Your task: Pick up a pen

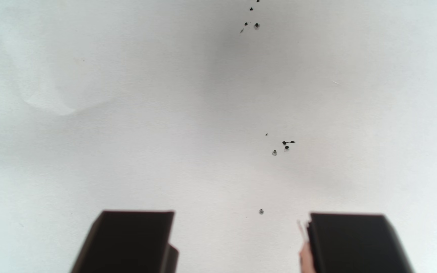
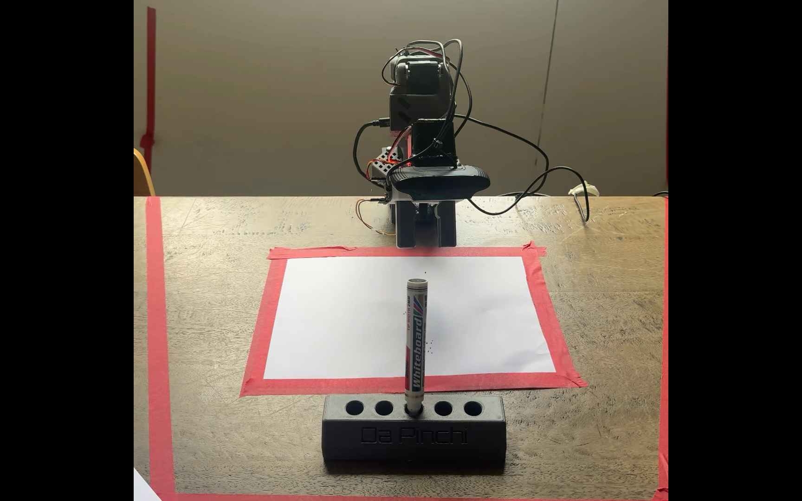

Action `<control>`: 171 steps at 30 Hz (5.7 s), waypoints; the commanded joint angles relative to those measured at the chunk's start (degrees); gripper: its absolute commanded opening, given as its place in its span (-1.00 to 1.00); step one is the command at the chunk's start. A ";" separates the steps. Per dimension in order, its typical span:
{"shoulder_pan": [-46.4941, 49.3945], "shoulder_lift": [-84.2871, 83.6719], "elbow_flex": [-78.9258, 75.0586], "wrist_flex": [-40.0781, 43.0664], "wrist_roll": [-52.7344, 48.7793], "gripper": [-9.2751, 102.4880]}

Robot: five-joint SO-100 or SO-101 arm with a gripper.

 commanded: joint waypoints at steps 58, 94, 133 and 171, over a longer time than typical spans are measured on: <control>1.76 -67.68 -71.02 -10.63 -0.09 0.94; 1.85 -101.51 -99.14 -13.54 1.49 0.94; 5.19 -112.59 -107.75 -6.59 -0.18 0.94; 4.31 -113.12 -104.85 -5.36 0.00 0.93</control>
